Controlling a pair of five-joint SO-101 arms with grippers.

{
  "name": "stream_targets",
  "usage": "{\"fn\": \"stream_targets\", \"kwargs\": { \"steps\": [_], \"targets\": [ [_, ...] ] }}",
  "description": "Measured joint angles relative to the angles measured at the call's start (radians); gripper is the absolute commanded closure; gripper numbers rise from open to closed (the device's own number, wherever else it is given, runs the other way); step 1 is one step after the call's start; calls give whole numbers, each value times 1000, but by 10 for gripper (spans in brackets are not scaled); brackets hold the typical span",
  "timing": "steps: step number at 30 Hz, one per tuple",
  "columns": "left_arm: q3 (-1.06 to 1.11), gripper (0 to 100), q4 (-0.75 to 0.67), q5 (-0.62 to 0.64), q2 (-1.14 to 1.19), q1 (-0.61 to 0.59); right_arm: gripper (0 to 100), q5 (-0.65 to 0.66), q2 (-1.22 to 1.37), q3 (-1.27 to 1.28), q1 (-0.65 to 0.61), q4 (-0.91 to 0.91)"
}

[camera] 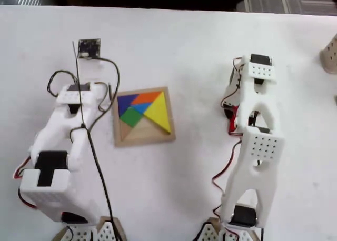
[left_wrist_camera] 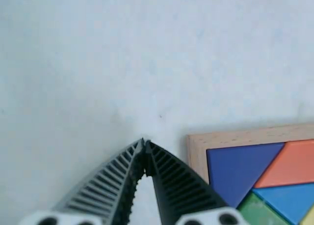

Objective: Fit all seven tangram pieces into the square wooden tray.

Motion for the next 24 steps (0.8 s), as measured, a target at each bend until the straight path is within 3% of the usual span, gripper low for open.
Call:
{"fn": "stream_targets", "kwargs": {
  "steps": [8,12,16,20,24],
  "targets": [
    [0,976,0,0,0,0,859,12,-6,0,3,8],
    [0,976,0,0,0,0,813,31,-23,2,5,26],
    [0,976,0,0,0,0,786,124,-61,3,6,35],
    [0,976,0,0,0,0,786,316,-114,3,6,35],
    [0,976,0,0,0,0,786,687,-158,6,-9,41]
  ]
}}
